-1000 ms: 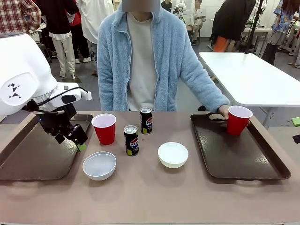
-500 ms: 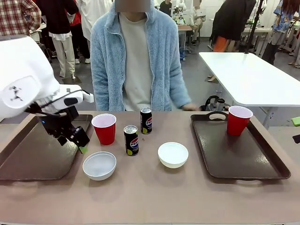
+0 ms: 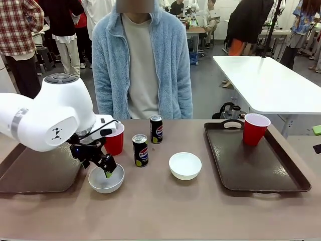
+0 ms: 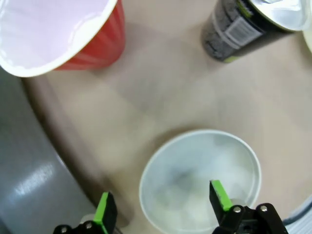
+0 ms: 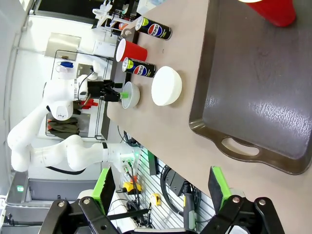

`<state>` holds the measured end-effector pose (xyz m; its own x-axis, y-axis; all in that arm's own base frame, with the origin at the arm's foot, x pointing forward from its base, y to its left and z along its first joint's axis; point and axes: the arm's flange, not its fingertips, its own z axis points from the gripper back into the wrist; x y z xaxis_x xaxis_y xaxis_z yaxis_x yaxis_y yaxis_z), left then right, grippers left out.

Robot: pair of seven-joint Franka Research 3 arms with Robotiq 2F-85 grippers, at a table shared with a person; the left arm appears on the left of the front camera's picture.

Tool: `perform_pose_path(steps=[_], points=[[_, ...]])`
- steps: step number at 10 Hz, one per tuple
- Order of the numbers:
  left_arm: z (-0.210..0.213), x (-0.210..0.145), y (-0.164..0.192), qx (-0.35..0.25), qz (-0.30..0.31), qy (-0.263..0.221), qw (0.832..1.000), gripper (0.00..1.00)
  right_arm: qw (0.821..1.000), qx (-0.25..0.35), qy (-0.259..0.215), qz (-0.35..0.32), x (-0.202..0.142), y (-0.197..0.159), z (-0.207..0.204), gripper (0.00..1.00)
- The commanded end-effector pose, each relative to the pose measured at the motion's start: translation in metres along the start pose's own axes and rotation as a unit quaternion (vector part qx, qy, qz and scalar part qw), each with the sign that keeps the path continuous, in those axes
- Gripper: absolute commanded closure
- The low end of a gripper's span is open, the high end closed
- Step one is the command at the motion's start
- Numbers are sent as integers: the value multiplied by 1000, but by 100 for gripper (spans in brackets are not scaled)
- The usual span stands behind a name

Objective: Prepare tableware on both trays.
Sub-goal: Pick up a Picnic Bowl from the table and place it on a Handle tray.

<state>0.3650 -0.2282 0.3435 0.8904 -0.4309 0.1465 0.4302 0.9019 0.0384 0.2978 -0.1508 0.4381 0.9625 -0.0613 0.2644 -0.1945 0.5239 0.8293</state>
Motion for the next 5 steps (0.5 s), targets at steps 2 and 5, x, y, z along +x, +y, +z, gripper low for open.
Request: perform_pose_path(steps=[2,5], points=[[-8,15,4,30,29,-12,999,35,1000,10,-5,2,2,-1,0,0],[-10,21,8,18,42,7,999,100,1000,10,-5,2,2,-1,0,0]])
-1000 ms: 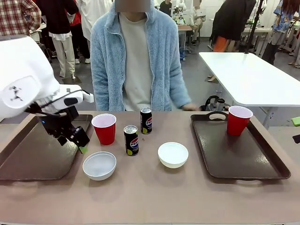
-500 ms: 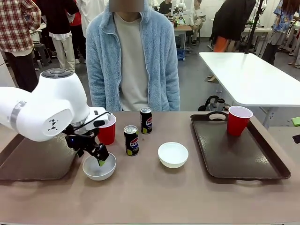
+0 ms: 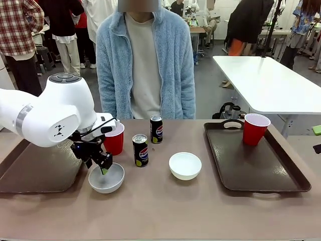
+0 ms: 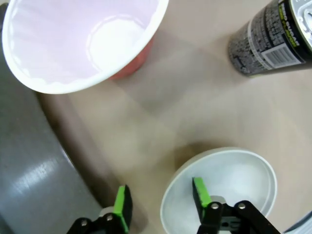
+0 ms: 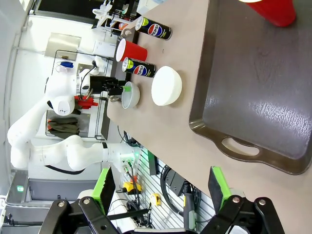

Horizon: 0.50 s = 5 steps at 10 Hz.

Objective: Prepare tableware on both trays.
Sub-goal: Pick up a Picnic Bowl from the table and place it on a Handle tray.

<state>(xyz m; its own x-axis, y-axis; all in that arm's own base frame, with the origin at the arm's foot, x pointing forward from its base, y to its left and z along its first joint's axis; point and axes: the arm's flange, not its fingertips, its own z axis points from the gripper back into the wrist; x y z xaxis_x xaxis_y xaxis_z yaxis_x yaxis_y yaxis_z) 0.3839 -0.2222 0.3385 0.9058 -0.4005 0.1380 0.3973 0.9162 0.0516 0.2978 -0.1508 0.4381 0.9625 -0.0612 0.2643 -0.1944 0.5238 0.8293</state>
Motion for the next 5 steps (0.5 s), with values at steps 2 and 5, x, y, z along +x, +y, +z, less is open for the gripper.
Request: perform_pose_path(steps=[2,5], points=[[-1,9,-5,11,29,7,999,100,1000,10,-5,2,2,-1,0,0],[6,10,-1,1,46,26,999,100,1000,10,-5,2,2,-1,0,0]])
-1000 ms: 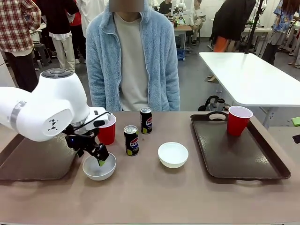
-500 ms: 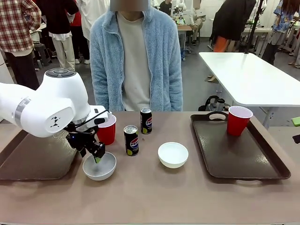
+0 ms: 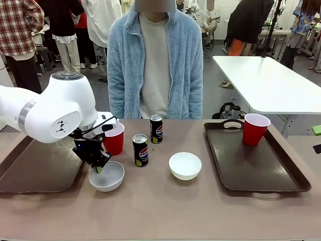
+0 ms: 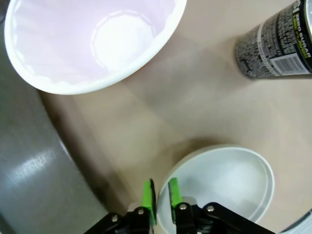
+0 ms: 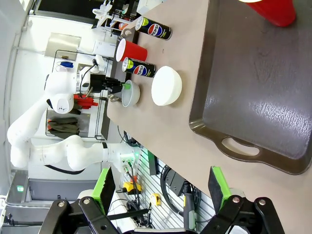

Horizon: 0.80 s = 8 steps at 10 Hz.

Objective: Prepare tableware on both trays.
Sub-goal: Pick up a Picnic Bowl from the table and place it on a Handle tray.

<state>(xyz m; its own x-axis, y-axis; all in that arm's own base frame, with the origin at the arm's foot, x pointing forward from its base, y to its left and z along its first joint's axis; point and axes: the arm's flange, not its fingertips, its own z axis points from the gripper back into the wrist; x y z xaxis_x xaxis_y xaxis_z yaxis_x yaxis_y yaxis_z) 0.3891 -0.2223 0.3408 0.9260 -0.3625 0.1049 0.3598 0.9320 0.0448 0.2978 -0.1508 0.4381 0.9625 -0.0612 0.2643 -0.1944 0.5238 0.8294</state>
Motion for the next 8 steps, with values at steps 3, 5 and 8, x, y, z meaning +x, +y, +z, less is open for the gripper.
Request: perform_pose_path(steps=[3,5,8], points=[[19,0,5,-16,34,17,999,100,1000,10,-5,2,2,-1,0,0],[60,-13,21,-49,64,9,997,100,1000,10,-5,2,2,-1,0,0],[140,-38,55,-103,86,-57,989,100,1000,10,-5,2,2,-1,0,0]])
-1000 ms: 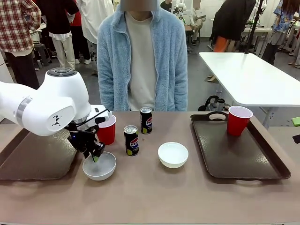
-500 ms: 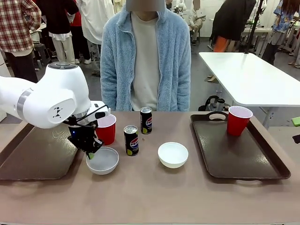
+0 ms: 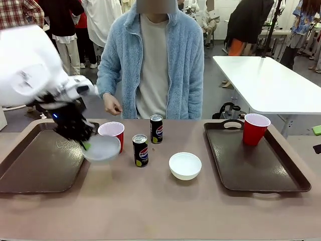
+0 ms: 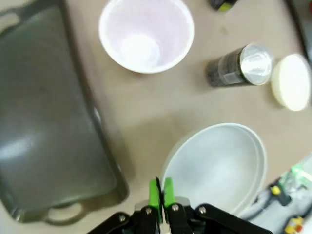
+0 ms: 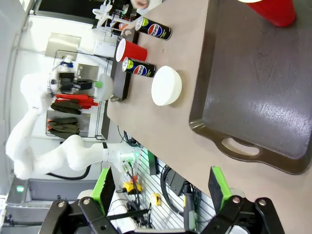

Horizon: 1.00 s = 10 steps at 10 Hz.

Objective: Prepare tableware on both trays.
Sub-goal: Pick up a Picnic Bowl from the table and place it on a Handle tray.

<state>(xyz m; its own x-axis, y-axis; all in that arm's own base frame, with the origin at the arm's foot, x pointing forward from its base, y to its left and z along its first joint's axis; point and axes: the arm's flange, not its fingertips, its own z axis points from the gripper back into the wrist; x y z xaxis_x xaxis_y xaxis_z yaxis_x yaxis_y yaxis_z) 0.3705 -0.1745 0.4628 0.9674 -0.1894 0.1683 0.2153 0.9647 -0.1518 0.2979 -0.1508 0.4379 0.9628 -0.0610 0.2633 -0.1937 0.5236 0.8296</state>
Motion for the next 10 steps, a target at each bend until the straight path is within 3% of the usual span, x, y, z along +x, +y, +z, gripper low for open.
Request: perform_pose_path(steps=[1,4,7,10], points=[[33,-13,25,-16,-3,-29,999,100,1000,10,-6,2,2,0,0,0],[37,5,91,34,11,-17,999,100,1000,10,-6,2,2,0,0,0],[60,27,159,61,59,-37,996,100,1000,10,-6,2,2,0,0,0],[29,43,187,85,83,-21,993,100,1000,10,-6,2,2,0,0,0]])
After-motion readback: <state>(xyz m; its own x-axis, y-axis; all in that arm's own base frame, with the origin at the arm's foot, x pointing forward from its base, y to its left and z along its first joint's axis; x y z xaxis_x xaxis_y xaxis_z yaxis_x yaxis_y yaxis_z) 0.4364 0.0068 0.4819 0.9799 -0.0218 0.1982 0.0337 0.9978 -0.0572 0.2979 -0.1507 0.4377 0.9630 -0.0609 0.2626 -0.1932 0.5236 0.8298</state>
